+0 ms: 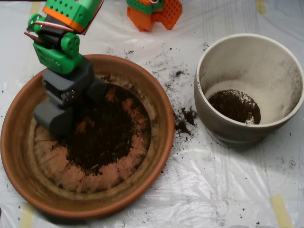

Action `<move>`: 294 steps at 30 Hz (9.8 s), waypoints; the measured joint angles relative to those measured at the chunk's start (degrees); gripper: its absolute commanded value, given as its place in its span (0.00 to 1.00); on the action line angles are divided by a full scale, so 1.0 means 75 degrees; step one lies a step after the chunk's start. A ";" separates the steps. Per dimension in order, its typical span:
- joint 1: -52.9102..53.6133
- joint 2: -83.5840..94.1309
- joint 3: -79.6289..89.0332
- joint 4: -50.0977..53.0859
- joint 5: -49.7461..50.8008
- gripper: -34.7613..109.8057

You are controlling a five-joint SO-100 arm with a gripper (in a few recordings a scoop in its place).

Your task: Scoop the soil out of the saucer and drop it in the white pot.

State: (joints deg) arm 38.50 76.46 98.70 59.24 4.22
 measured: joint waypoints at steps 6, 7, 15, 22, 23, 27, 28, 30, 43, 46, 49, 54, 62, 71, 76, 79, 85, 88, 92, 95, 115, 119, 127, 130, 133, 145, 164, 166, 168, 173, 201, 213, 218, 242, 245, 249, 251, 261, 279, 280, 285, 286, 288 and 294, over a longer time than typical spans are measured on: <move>0.0000 0.0000 -0.0199 0.0000 0.0035 0.28; 0.0012 0.0000 -0.0199 0.0000 0.0012 0.27; 0.0012 0.0000 -0.0188 0.0105 -0.0059 0.24; -0.0539 0.0199 -0.0188 0.0551 -0.0094 0.24; -0.0645 0.0328 -0.0188 0.0680 -0.0117 0.24; -0.1113 0.0938 -0.0188 0.1102 -0.0070 0.24; -0.1207 0.1137 -0.0188 0.1195 -0.0070 0.24; -0.1383 0.1477 -0.0258 0.1430 -0.0059 0.24; -0.2754 0.2496 -0.3059 0.3375 -0.0234 0.24; -0.3316 0.2449 -0.3855 0.3773 -0.0387 0.24; -0.4066 0.2449 -0.4184 0.3926 -0.0516 0.24; -0.5496 0.2449 -0.4254 0.4078 -0.0574 0.24; -0.7559 0.2426 -0.4254 0.4090 -0.0762 0.24; -0.8344 0.2484 -0.4102 0.4137 -0.0926 0.49; -0.8414 0.2801 -0.3984 0.4113 -0.0926 0.51; -0.8414 0.2871 -0.3926 0.4113 -0.0926 0.51; -0.8531 0.3223 -0.3152 0.3703 -0.1148 0.53; -0.8484 0.3680 -0.2566 0.3258 -0.1148 0.53; -0.8414 0.3762 -0.2355 0.3070 -0.1148 0.52; -0.8367 0.3773 -0.2332 0.3070 -0.1125 0.51; -0.5824 0.3773 -0.2742 0.3375 -0.0480 0.44; -0.4898 0.3785 -0.2602 0.3094 -0.0539 0.46; -0.3234 0.3797 -0.0129 0.1500 -0.0551 0.50; -0.2754 0.3797 0.0750 0.0937 -0.0551 0.55; -0.2543 0.3762 0.1266 0.0539 -0.0504 0.58; -0.2004 0.1711 0.1406 0.0047 -0.0867 0.59; -0.1418 -0.0480 -0.0387 0.0375 -0.1102 0.57; -0.1500 -0.0680 -0.0656 0.0598 -0.1207 0.56; -0.1512 -0.0984 -0.1066 0.0879 -0.1219 0.55; -0.1488 -0.1781 -0.2273 0.1477 -0.1359 0.53; -0.1535 -0.1090 -0.1863 0.0762 -0.1020 0.24; -0.1688 0.1137 -0.1277 0.0879 -0.1148 0.24; -0.2238 0.2824 -0.0258 0.0855 -0.1430 0.24; -0.6879 0.5145 -0.1687 0.3164 -0.1547 0.24; -0.7441 0.4605 -0.2355 0.3504 -0.1547 0.24; -0.8016 0.4102 -0.2695 0.3668 -0.1547 0.25; -0.8121 0.3902 -0.2754 0.3668 -0.1523 0.34; -0.8133 0.3656 -0.2766 0.3656 -0.1711 0.54; -0.8156 0.3656 -0.2742 0.3633 -0.1113 0.52; -0.8051 0.3656 -0.2754 0.3668 -0.0984 0.52; -0.6996 0.3656 -0.3023 0.3668 -0.0574 0.48; -0.6715 0.3656 -0.3023 0.3656 -0.0527 0.46; -0.6117 0.3656 -0.3000 0.3586 -0.0480 0.45; -0.4758 0.3949 -0.1863 0.2953 -0.0562 0.49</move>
State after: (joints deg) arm 2.81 106.08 84.73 81.39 0.00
